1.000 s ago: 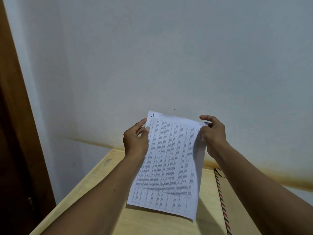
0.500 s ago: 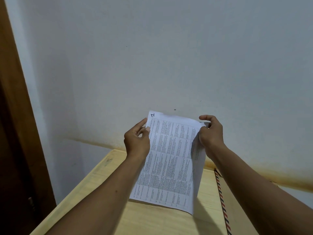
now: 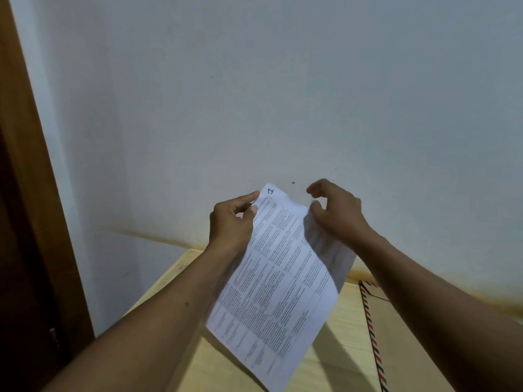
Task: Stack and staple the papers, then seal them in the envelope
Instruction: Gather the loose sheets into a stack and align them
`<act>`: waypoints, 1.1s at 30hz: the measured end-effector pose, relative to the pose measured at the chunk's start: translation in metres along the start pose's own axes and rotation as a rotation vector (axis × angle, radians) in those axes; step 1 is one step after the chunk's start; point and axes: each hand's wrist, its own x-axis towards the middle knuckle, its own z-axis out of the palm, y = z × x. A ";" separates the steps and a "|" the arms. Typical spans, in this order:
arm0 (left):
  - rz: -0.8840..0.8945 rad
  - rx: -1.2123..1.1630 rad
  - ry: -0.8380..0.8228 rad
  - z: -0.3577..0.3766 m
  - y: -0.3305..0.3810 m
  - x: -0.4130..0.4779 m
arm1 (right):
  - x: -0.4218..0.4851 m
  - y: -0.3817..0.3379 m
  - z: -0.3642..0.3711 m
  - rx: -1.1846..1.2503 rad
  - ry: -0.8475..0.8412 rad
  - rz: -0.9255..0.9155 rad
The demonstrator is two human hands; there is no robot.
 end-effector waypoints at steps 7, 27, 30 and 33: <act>-0.005 -0.060 -0.100 0.000 0.009 -0.001 | 0.014 -0.023 -0.007 0.235 -0.080 0.003; -0.155 -0.351 -0.018 0.023 -0.021 -0.023 | 0.020 -0.035 -0.015 -0.054 -0.127 -0.266; -0.163 -0.377 0.004 0.023 -0.021 -0.027 | 0.015 -0.036 -0.012 -0.078 -0.124 -0.284; -0.145 -0.367 0.039 0.024 -0.021 -0.031 | 0.013 -0.037 -0.010 -0.102 -0.132 -0.301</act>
